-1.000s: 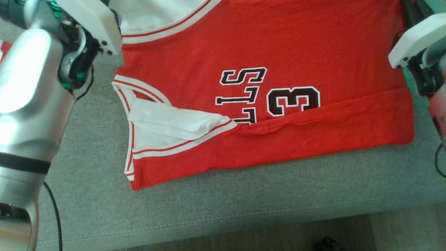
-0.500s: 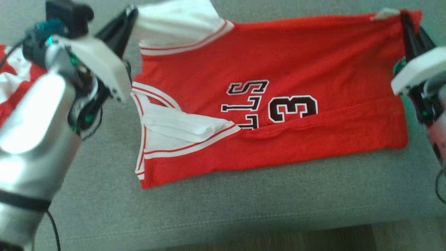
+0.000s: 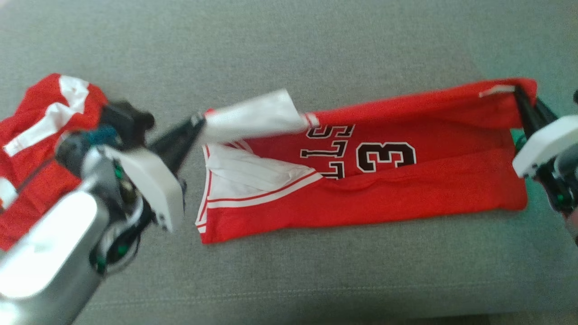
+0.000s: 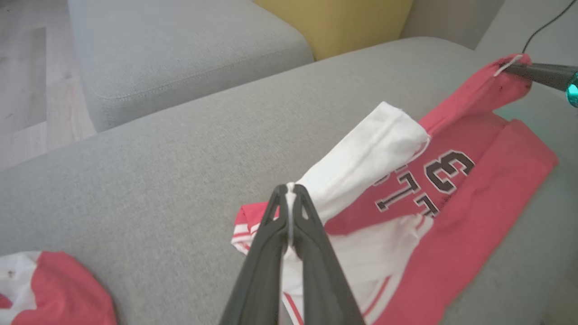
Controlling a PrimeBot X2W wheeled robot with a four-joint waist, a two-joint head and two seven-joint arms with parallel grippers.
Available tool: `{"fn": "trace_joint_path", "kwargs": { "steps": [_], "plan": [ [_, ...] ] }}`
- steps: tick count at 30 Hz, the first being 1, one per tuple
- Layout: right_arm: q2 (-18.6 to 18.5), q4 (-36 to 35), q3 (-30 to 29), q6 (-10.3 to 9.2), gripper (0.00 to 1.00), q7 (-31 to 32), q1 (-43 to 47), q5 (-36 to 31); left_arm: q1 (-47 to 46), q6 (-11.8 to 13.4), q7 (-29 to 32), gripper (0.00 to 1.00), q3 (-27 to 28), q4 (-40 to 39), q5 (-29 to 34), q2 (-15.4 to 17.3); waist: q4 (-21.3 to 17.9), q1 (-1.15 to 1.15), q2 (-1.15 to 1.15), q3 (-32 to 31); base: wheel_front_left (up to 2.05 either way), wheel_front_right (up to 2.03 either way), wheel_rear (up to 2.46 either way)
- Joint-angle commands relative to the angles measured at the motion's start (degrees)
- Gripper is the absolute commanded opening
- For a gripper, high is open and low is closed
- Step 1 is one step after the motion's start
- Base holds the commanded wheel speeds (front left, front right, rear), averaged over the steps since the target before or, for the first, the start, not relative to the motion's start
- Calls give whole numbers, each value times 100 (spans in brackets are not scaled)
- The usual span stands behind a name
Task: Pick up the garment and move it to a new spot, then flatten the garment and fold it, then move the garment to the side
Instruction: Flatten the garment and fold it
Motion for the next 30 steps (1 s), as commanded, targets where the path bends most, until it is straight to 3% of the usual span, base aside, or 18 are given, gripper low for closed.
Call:
{"fn": "trace_joint_path", "kwargs": {
  "steps": [1,10,15,16,17,18,19,20,30],
  "plan": [
    [-272,-201,63,37,0,135,213,67,-64,65,115,0,217,-370,-43,351,58,0,0,-125,0,0,0],
    [-614,-665,130,37,0,898,766,366,480,134,533,0,-122,-869,-126,557,112,0,0,-380,0,0,0],
    [-778,-980,119,37,0,1321,1043,486,659,42,577,0,-324,-800,-129,555,65,0,0,-447,0,0,0],
    [-801,-1028,123,37,56,1413,1100,494,691,18,588,0,-378,-765,-119,547,53,0,0,-463,0,0,0],
    [-803,-1041,97,37,100,1554,1171,563,724,7,602,0,-426,-726,-111,535,41,0,0,-479,0,0,0],
    [-831,-1072,100,37,100,1673,1224,560,763,30,616,21,-459,-685,-109,516,31,0,0,-498,0,0,0],
    [-887,-1133,145,37,100,1760,1262,466,793,52,622,78,-493,-644,-81,509,20,0,0,-519,0,0,0],
    [-940,-1186,153,37,100,1801,1289,371,820,84,602,100,-511,-603,-48,502,4,0,0,-540,0,0,0],
    [-875,-1731,-657,37,100,1827,1642,-130,1053,519,-374,100,-116,-183,-84,176,-112,0,0,-851,0,0,0]
  ]
}}
